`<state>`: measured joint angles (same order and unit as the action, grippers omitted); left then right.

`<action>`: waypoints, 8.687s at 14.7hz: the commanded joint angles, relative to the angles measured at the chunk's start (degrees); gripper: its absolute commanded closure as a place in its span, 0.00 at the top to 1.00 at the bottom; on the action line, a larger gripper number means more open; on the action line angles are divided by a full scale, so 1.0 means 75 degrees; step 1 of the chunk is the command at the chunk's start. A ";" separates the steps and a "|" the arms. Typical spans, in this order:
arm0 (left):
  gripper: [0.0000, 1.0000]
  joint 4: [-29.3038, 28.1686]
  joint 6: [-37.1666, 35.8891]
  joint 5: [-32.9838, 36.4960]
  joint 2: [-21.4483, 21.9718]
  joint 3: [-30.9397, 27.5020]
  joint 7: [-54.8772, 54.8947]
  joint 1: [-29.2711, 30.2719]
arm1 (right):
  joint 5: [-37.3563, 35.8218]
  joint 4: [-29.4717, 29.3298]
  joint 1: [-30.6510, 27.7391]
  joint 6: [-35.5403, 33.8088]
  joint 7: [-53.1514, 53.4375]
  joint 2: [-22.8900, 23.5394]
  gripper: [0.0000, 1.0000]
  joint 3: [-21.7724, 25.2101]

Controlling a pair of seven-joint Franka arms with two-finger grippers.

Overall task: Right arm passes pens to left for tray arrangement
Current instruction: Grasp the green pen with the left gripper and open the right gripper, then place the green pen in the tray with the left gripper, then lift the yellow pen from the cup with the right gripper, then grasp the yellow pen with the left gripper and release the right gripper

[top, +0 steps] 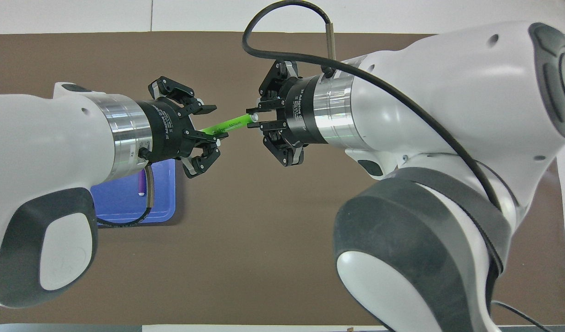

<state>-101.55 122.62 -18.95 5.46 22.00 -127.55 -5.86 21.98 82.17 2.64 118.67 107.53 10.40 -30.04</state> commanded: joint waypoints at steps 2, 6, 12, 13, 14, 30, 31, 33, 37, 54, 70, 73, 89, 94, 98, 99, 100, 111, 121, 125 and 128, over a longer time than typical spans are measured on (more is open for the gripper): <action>0.00 -0.0031 0.0151 0.0427 0.0092 -0.0039 0.0002 -0.0062 | 0.0034 -0.0046 -0.0070 -0.0049 -0.0029 0.0054 0.00 -0.0107; 0.00 0.0016 0.0174 0.0510 0.0069 -0.0039 -0.0009 -0.0051 | 0.0023 -0.0046 -0.0070 -0.0084 -0.0076 0.0054 0.57 -0.0096; 0.00 -0.0007 0.0174 0.0546 0.0069 -0.0062 0.0328 0.0054 | -0.0925 -0.0093 -0.0105 -0.1136 -0.1513 0.0008 1.00 0.0254; 0.00 -0.0019 0.0174 0.0546 0.0069 -0.0109 0.0829 0.0124 | -0.1054 -0.0093 -0.0094 -0.1394 -0.1923 -0.0016 1.00 0.0395; 0.00 -0.0042 0.0151 0.0534 0.0069 -0.0121 0.1310 0.0334 | -0.1114 -0.0081 -0.0105 -0.1618 -0.2368 -0.0028 1.00 0.0512; 0.00 -0.1601 -0.0587 0.0181 -0.0797 -0.0179 1.3824 0.3288 | -0.5110 0.1546 -0.0152 -0.2268 -1.2060 0.0172 0.99 0.2493; 0.00 -0.1682 -0.0552 0.0507 -0.0961 -0.0191 1.4526 0.3382 | -0.5110 0.1780 -0.0152 -0.1928 -1.2470 0.0102 0.99 0.2633; 0.00 -0.1788 -0.0447 0.1362 -0.1359 -0.0191 1.5490 0.3429 | -0.5099 0.1946 -0.0175 -0.1505 -1.3267 0.0171 0.99 0.2763; 0.00 -0.2127 0.0008 0.2454 -0.1829 -0.0191 1.6348 0.3488 | -0.5087 0.2788 -0.0176 -0.0076 -1.4418 0.0043 0.97 0.3219; 1.00 -0.2808 0.1007 0.2936 -0.2287 -0.0191 1.6549 0.3769 | -0.5063 0.3458 -0.0258 0.1884 -1.4607 0.0664 0.39 0.3349; 1.00 -0.0342 -0.2432 0.2292 -0.1360 -0.0133 1.6127 0.2810 | -0.4923 0.2862 -0.0199 0.1066 -1.4385 -0.0226 0.00 0.3303; 1.00 0.0834 -0.3620 0.1580 -0.1373 -0.0109 1.4668 0.2586 | -0.4036 0.2277 -0.0152 0.0562 -1.3930 -0.0344 0.00 0.3139; 1.00 0.1974 -0.2324 -0.0943 -0.1209 0.0933 0.3231 0.1978 | -0.1782 0.0260 -0.0094 -0.0190 -0.3620 0.0523 0.00 0.0410; 1.00 0.1332 -0.1598 -0.0954 -0.0882 0.0969 0.1702 0.1532 | -0.1806 -0.0033 -0.0070 -0.0225 -0.2012 0.0734 0.00 -0.0305; 1.00 0.0112 -0.0612 -0.0954 -0.0295 0.0980 0.1584 0.1180 | -0.1841 -0.0057 -0.0059 -0.0178 -0.1342 0.0793 0.00 -0.0715; 1.00 0.0063 -0.0588 -0.0954 -0.0306 0.0981 0.1607 0.1156 | -0.1887 -0.0057 -0.0047 -0.0178 -0.1284 0.0793 0.00 -0.0798; 1.00 0.0028 -0.0564 -0.0954 -0.0318 0.0981 0.1608 0.1156 | -0.1888 -0.0057 -0.0035 -0.0167 -0.1225 0.0793 0.00 -0.0810; 0.87 -0.0547 -0.0692 -0.0943 -0.0119 0.0969 0.1737 0.1168 | -0.1911 -0.0046 -0.0035 -0.0085 -0.1236 0.0793 0.00 -0.0834; 0.53 -0.0535 -0.0833 -0.0943 0.0034 0.0969 0.1608 0.1168 | -0.1935 -0.0046 -0.0035 -0.0038 -0.1271 0.0793 0.00 -0.0834; 0.03 -0.0558 -0.0833 -0.0943 0.0034 0.0969 0.1654 0.1168 | -0.1935 -0.0046 -0.0035 -0.0038 -0.1295 0.0793 0.00 -0.0822; 0.00 -0.0546 -0.0775 -0.0943 0.0034 0.0969 0.1585 0.1168 | -0.1935 -0.0046 -0.0035 -0.0038 -0.1295 0.0793 0.00 -0.0834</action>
<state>-103.91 117.18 -25.17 3.65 29.46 -115.36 2.82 7.70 82.72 2.82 117.80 97.43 15.49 -35.53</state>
